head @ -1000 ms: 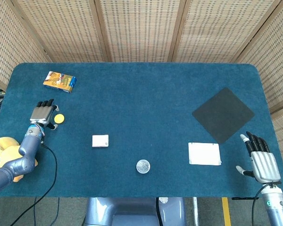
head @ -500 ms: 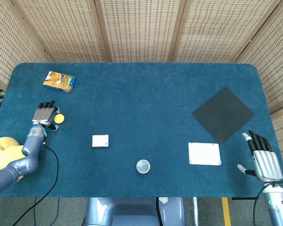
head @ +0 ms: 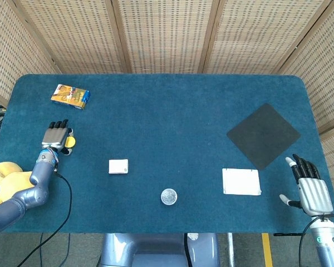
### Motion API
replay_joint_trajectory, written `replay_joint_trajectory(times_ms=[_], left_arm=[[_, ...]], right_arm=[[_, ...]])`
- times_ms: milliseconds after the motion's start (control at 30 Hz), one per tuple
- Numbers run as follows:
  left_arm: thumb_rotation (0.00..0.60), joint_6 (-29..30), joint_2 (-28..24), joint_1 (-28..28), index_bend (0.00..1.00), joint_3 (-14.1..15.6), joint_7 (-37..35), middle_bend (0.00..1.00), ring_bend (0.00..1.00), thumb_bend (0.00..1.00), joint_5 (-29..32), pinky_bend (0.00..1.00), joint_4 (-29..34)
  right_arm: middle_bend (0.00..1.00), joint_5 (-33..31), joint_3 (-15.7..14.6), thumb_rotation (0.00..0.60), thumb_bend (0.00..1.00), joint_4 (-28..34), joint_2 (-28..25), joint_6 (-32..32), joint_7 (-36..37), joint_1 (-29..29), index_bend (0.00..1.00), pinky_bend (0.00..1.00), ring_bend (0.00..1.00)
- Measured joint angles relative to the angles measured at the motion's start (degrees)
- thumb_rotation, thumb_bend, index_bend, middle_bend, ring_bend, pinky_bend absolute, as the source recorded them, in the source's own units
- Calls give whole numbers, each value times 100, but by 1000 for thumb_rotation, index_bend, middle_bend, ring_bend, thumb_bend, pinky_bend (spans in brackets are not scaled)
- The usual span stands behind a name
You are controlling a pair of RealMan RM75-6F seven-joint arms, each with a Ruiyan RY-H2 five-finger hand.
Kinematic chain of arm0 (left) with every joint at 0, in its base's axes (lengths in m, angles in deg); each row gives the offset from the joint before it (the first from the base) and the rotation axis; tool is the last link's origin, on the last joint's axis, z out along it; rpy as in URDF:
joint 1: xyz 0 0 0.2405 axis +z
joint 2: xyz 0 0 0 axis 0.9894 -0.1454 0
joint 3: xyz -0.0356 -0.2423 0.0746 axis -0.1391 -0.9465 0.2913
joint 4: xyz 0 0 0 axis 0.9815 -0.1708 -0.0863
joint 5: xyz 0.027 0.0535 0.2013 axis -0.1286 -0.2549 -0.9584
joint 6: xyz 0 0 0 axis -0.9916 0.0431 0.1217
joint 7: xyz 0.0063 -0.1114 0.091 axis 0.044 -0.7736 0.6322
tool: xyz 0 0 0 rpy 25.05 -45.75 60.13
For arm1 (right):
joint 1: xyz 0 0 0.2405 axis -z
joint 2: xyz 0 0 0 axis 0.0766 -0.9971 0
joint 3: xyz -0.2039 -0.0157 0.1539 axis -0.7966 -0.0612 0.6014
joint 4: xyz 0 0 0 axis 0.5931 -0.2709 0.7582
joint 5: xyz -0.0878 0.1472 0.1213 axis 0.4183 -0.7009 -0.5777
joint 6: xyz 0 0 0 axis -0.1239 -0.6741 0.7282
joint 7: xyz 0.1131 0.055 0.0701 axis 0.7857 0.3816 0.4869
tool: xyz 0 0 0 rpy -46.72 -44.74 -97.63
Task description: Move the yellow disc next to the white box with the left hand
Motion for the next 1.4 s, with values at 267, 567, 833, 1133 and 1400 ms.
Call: replay_joint_trajectory(times_ms=[267,567,833,1133,1400], left_arm=[[600,6,26,34,420,26,10,0,0,333,-30,0,1],[600,172,-124,59,440,-72,-119,0,0,346,-173,0,207],[600,414,-517,26,441,-157,-101,0,0,347,-336,0,947],[600,772,-907,9,445,-151,-189,0,0,346,-1042,0,1929],[600,1004,-1129,45,445,132,-632,0,0,346,-2477,0,2589]], right_arm=[[0,13,-4,600,0,7,0,-20,7,7,76,61,0],[0,28,-18,600,0,9,15,-6,-20,-3,76,60,0],[0,-5,0,600,0,14,-5,-5,24,2,77,61,0],[0,-10,16,600,0,10,-24,-18,87,3,77,61,0],[0,-8,13,600,0,18,-26,-15,83,2,77,60,0]])
